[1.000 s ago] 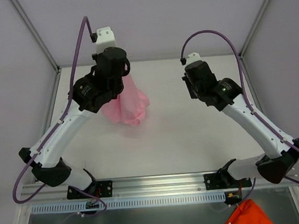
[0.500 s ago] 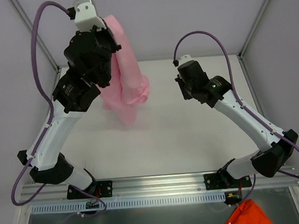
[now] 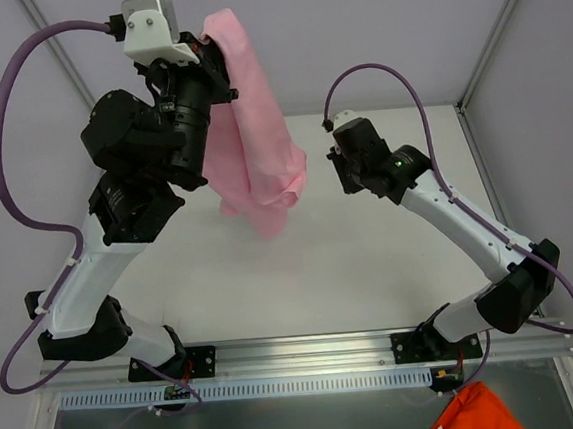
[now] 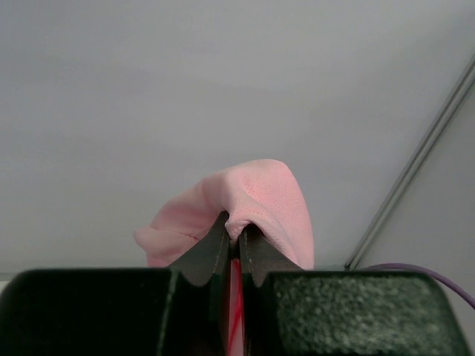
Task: Fold and stack the t-shirts
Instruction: Flatten out the tshirt
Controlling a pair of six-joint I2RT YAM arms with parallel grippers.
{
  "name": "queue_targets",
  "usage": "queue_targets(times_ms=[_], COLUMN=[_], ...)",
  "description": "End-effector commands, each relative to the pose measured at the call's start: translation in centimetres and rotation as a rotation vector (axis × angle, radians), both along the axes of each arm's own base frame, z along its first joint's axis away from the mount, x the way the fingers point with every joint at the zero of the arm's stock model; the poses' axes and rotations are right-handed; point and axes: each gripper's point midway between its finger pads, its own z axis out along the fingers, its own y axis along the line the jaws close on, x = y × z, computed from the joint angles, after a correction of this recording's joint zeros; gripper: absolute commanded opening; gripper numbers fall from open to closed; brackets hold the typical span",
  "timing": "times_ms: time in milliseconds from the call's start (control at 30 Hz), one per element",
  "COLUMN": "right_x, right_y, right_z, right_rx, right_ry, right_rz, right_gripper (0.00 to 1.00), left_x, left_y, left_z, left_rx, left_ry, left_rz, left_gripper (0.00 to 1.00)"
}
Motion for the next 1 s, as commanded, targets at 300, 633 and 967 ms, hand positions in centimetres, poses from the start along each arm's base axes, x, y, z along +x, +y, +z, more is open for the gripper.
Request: queue_targets(times_ms=[300, 633, 967], right_x=[1.5, 1.2, 0.1], right_y=[-1.5, -2.2, -4.9], right_z=[1.1, 2.9, 6.4], right_rx=[0.01, 0.028, -0.02], right_ry=[-0.06, -0.083, -0.165], right_rz=[-0.083, -0.082, -0.112], right_gripper=[0.12, 0.13, 0.14], left_x=[-5.3, -2.0, 2.5], left_y=[-10.4, -4.1, 4.2], left_z=[-2.9, -11.4, -22.0], left_rx=[-0.033, 0.008, 0.036], left_ry=[0.086, 0.234, 0.446], left_rz=[-0.436, -0.068, 0.299], left_gripper=[0.0, 0.0, 0.0])
